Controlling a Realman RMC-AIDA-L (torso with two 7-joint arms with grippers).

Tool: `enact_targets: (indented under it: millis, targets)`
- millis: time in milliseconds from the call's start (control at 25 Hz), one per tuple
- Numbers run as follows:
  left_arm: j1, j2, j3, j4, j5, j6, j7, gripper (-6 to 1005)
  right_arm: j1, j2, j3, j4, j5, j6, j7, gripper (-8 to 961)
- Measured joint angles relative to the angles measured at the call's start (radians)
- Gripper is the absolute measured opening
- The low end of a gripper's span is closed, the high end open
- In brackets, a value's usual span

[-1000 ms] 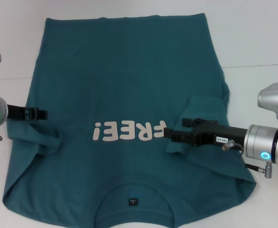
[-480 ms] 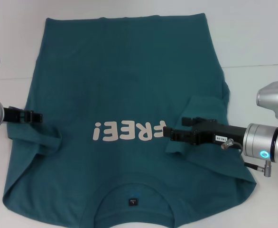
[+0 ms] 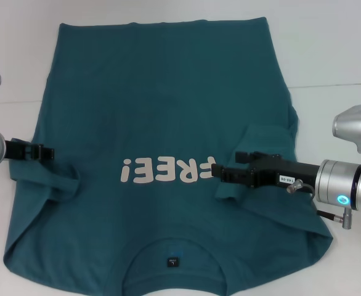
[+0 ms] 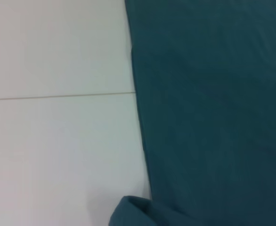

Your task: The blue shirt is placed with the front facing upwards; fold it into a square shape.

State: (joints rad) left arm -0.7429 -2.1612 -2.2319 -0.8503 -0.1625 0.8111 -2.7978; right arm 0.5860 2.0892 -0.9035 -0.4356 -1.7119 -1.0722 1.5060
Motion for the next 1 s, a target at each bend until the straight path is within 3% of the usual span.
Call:
enact_targets:
  millis: [200,640,880,1000]
  targets:
    - [-0.002,-0.001,0.0,0.002,0.021,0.0,0.0,735,0.002,0.001,0.0,0.0,0.0,0.0,0.0,940]
    - [-0.003,-0.001,0.0,0.006,0.023,0.0,0.0,613,0.003,0.002,0.0,0.0,0.0,0.0,0.002,941]
    - [-0.003,0.001,0.0,0.014,0.024,0.005,0.0,392,0.003,0.002,0.0,0.0,0.001,0.0,0.003,940]
    - [-0.003,0.001,0.0,0.014,0.027,0.006,0.0,180,0.003,0.002,0.0,0.0,0.001,0.0,0.004,940]
